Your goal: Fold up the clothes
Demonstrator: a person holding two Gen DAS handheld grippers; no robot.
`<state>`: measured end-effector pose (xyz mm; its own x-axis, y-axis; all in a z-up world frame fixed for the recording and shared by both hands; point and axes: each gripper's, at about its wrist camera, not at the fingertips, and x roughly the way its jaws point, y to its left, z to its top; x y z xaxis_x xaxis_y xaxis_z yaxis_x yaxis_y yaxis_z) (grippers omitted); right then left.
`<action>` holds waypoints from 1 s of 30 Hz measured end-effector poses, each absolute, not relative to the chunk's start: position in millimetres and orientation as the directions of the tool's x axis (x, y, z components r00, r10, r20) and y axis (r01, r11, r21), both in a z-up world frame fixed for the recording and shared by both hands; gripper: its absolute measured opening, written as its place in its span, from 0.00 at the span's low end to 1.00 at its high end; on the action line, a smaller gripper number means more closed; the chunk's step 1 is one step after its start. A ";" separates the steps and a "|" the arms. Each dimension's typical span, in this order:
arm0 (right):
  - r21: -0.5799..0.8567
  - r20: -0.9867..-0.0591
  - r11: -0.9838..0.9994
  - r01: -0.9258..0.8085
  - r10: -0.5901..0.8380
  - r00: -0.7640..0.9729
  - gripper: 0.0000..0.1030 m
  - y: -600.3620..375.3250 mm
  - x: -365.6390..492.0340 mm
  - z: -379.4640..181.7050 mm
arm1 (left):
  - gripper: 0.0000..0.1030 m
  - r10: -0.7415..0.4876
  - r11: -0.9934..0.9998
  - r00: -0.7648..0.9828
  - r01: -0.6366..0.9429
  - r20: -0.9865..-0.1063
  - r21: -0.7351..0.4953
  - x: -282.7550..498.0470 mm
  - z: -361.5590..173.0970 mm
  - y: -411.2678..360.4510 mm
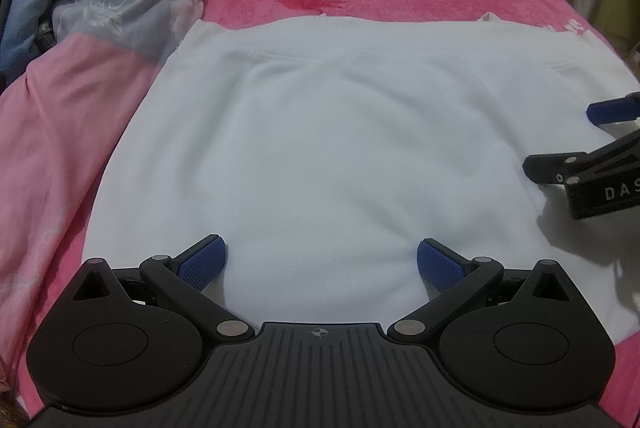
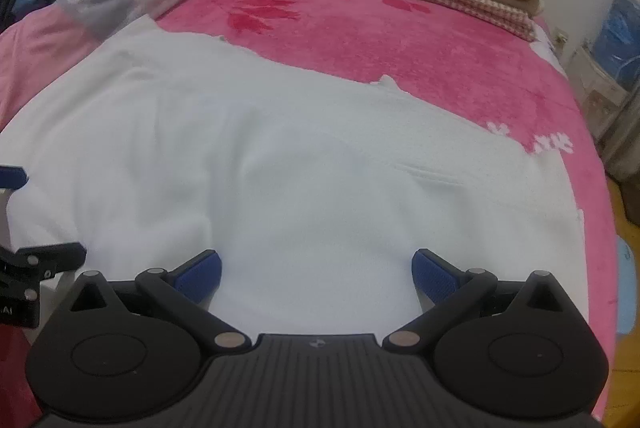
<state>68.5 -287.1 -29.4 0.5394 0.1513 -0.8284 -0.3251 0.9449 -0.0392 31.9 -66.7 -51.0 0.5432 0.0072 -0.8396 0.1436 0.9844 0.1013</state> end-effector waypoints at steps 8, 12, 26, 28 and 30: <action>-0.049 -0.829 0.948 -0.315 0.137 0.542 1.00 -284.6 69.2 -29.9 | 1.00 0.007 0.984 0.544 0.144 -0.839 0.101 31.7 -51.2 -66.0; -0.056 -0.840 0.941 -0.333 0.135 0.525 1.00 -283.4 72.5 -29.1 | 1.00 0.007 0.984 0.544 0.143 -0.839 0.101 31.7 -51.0 -65.2; -0.058 -0.863 0.910 -0.410 0.161 0.480 1.00 -283.4 82.2 -29.7 | 1.00 -0.050 0.981 0.614 0.176 -0.787 0.075 21.0 -50.6 -55.9; -0.047 -0.848 0.911 -0.409 0.180 0.498 1.00 -287.1 79.4 -30.5 | 1.00 -0.082 0.979 0.645 0.193 -0.760 0.058 15.7 -45.6 -54.8; -0.044 -0.836 0.915 -0.402 0.187 0.516 1.00 -288.4 76.6 -30.4 | 1.00 -0.121 0.973 0.680 0.225 -0.723 0.049 11.4 -40.3 -55.0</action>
<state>76.6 -288.4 -30.4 0.5164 0.1873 -0.8356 -0.4022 0.9145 -0.0436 11.4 -55.0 -40.3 0.6803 -0.1208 -0.7229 0.2251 0.9731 0.0492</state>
